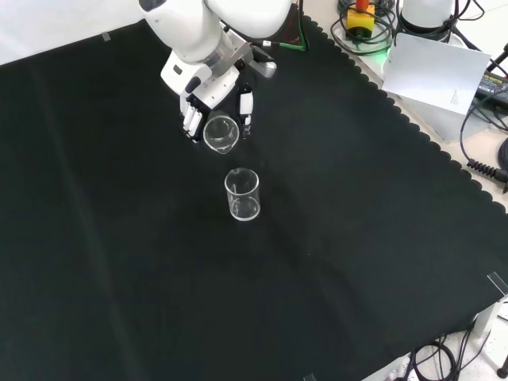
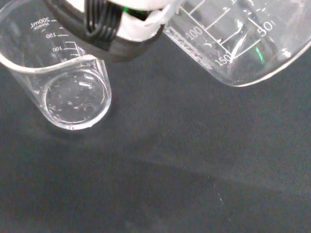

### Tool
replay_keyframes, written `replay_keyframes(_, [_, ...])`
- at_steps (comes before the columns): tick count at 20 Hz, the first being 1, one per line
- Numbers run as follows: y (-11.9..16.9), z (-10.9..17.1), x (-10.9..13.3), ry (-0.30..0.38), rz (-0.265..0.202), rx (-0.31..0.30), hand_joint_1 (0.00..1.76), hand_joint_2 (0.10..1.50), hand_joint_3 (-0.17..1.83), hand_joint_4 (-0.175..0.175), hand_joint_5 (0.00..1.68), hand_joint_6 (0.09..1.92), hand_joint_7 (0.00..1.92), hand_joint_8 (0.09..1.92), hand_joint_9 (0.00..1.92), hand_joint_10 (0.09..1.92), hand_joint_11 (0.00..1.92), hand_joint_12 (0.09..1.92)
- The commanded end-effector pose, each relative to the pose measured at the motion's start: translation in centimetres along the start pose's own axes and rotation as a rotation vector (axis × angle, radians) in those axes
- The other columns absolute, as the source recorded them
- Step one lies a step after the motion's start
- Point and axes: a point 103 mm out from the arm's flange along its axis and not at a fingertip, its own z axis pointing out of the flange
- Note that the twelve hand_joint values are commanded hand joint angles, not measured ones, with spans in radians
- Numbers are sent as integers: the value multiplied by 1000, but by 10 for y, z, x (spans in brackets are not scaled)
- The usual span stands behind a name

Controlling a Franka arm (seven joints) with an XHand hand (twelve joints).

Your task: Place the beaker back on the table.

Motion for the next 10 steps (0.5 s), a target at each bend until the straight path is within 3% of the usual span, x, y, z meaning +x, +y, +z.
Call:
replay_keyframes(1, [1,7,-13,73,-18,-52,1413,1072,-175,-155,1072,855,1206,796,1353,464,963,911])
replay_keyframes(10, [12,39,-32,251,-38,-104,1413,1073,-175,-153,1069,861,1204,797,1352,465,959,916])
